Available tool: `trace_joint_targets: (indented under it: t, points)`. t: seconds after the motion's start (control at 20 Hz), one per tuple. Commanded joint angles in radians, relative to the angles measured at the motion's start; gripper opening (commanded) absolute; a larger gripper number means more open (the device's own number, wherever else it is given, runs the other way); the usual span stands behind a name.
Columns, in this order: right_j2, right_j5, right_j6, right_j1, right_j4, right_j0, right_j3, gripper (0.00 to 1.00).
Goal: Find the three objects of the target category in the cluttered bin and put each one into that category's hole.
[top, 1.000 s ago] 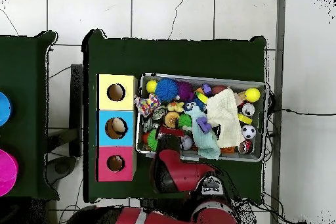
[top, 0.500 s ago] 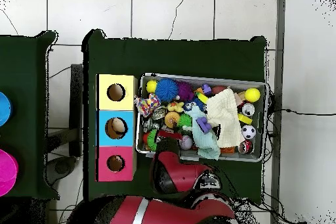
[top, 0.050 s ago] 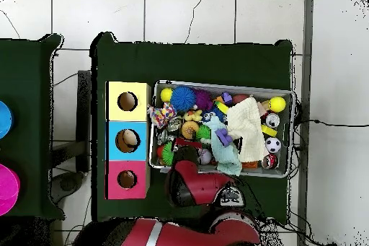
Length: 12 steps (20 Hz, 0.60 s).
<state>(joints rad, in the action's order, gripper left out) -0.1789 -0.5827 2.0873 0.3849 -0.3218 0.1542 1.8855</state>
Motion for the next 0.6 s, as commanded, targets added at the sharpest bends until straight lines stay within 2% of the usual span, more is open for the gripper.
trace_joint_targets:
  t: [0.05,0.45,0.6]
  points:
    - [0.091,0.231,0.025,0.075,-0.035,0.016,-0.147,1.00]
    - [0.203,0.401,0.008,0.093,-0.104,0.092,-0.161,1.00]
    - [0.230,0.387,0.009,0.056,-0.133,0.107,-0.197,1.00]
